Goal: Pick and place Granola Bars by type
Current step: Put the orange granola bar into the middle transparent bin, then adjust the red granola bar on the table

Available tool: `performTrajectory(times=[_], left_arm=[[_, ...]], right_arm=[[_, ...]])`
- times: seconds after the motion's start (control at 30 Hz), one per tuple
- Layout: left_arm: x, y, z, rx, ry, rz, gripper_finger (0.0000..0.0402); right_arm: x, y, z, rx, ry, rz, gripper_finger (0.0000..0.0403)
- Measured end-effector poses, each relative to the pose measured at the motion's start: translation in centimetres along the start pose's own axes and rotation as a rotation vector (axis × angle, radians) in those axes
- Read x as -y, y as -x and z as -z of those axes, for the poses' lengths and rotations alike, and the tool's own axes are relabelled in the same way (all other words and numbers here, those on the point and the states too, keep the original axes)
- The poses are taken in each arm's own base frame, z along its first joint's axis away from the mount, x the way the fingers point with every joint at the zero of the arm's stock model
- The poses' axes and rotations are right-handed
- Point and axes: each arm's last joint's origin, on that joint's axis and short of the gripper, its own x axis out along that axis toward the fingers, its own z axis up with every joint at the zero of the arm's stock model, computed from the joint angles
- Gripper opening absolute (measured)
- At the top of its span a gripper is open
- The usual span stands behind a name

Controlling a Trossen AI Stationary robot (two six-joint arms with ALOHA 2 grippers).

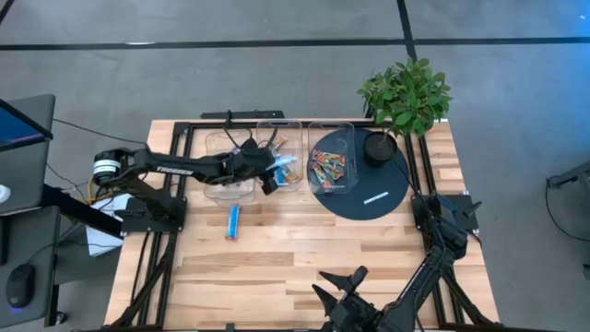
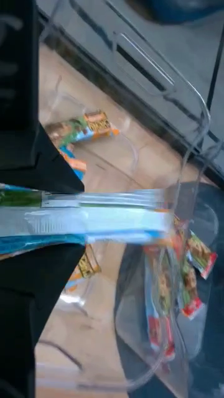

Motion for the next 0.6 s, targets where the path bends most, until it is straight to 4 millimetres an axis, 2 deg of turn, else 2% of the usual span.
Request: performTrajectory(times=[0.2, 0.33, 0.47, 0.6], left_arm=[[0.2, 0.2, -0.2, 0.019, -0.022, 0.013, 0.0198], [0.6, 0.9, -0.3, -0.004, -0.048, 0.033, 0.0225], [0.9, 3.0, -0.6, -0.07, -0.097, 0.06, 0.0232], [1.8, 6.4, -0.5, -0.114, -0.161, 0.118, 0.0233]], right_arm=[[0.2, -1.2, 0.0, -0.05, -0.004, -0.004, 0.0177], [0.3, -2.0, -0.1, -0.091, -0.009, -0.01, 0.0177], [0.4, -2.6, -0.1, -0.115, -0.01, -0.009, 0.0177], [0.5, -3.0, -0.1, -0.12, -0.012, -0.002, 0.0177]])
